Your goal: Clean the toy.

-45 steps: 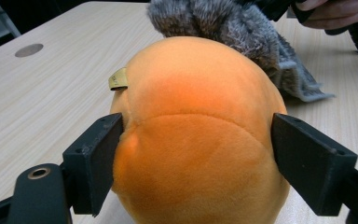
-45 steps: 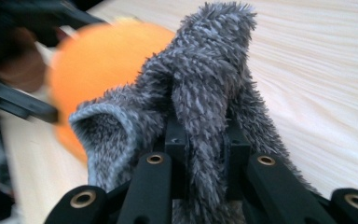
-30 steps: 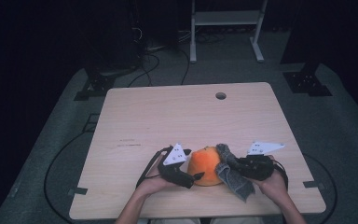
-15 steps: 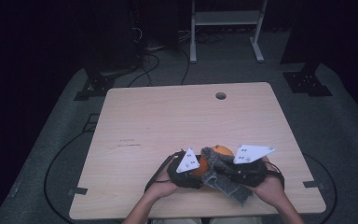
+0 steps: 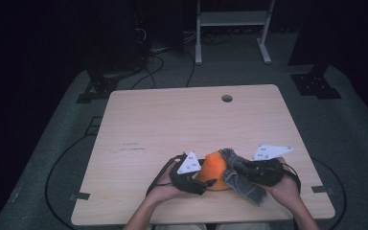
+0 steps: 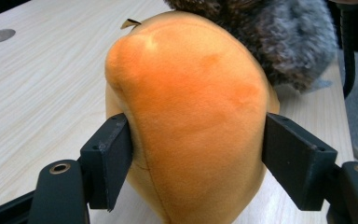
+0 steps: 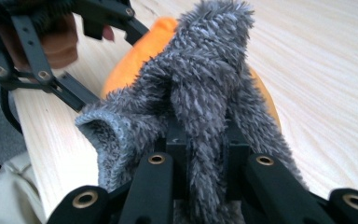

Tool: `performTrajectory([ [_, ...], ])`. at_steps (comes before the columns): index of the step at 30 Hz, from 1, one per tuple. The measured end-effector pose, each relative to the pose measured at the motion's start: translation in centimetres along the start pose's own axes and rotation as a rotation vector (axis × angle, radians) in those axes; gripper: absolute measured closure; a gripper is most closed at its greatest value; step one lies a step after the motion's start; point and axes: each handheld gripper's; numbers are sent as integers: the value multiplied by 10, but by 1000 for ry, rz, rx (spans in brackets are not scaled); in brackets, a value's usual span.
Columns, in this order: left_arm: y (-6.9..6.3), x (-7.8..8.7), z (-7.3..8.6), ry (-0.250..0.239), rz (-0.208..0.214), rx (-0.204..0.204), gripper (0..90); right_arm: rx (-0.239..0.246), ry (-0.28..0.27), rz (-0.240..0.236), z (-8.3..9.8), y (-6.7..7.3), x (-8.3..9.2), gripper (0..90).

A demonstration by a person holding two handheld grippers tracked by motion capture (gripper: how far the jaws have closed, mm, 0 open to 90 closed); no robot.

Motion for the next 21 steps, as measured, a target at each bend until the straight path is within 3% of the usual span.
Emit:
performTrajectory([
  [3,-5,-2,0,11,1,-72,306,8,-67,-45,-14,12,10,773],
  [7,-11,-2,2,52,6,-147,319,73,-79,-30,-29,26,6,773],
  [10,-8,-1,3,39,20,-109,291,33,-50,-34,-23,17,-4,773],
  [11,-6,-1,1,17,32,-71,251,10,-43,-49,-20,14,-6,773],
  [12,-4,-2,-2,-9,40,-3,209,-2,-44,-53,-17,13,-7,774],
  [13,-3,-2,-4,-26,42,28,176,-12,-44,-69,-15,15,-8,774],
  [14,-3,-3,-6,-34,43,28,172,-11,-43,-84,-14,17,-8,774],
  [16,-6,-3,-4,-20,16,-32,231,10,-41,-89,-14,21,-9,774],
  [19,-5,-1,-2,-24,14,-41,311,-14,-50,-95,-12,10,-6,774],
  [21,-5,0,-2,-16,11,-51,325,-23,-37,-67,-8,3,-4,774],
])
Point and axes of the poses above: each handheld gripper's, and its own axes: x roughly backward along the jaws, z roughly out of its underside, y roughly to its left, and after that the axes turned 9 degrees about z, right-handed
